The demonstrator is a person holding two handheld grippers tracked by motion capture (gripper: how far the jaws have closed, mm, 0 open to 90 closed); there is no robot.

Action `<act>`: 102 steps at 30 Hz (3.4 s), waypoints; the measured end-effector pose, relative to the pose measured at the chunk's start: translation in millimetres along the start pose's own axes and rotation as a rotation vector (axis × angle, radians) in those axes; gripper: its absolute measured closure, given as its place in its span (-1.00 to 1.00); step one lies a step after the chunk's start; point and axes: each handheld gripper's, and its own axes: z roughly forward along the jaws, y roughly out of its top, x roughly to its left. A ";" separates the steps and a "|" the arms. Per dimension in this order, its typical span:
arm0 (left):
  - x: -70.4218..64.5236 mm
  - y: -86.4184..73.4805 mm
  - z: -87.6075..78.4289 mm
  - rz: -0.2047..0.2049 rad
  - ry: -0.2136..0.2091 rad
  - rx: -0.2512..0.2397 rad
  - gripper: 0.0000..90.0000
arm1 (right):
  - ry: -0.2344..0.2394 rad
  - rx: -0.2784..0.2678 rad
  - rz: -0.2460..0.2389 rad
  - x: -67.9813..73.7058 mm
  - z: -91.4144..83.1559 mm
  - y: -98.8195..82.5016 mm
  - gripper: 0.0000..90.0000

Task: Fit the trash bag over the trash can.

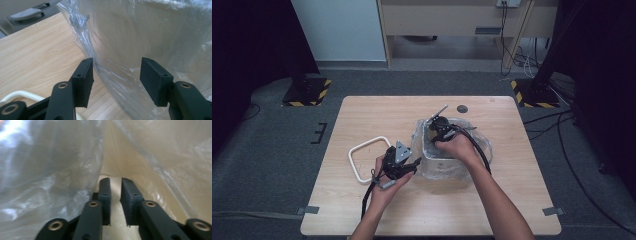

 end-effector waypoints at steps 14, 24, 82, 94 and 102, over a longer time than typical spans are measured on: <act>-1.0 -1.0 -0.8 -0.026 -0.003 0.015 -0.03 | -0.006 0.049 0.036 -3.3 8.8 0.0 0.01; 0.3 -1.4 -0.2 -0.011 0.003 0.010 -0.04 | 0.021 0.068 0.053 -3.3 12.7 -0.8 -0.30; -2.8 -5.2 4.2 0.021 0.040 0.020 0.05 | -0.091 -0.353 0.146 -109.2 -112.3 -89.7 0.05; -5.8 -6.9 6.9 0.037 0.044 0.032 0.08 | -0.044 -0.319 0.190 -123.1 -73.7 -104.4 0.06; -5.6 -7.8 7.8 0.040 0.043 0.034 0.11 | 0.018 -0.267 0.169 -119.2 -48.6 -109.7 0.36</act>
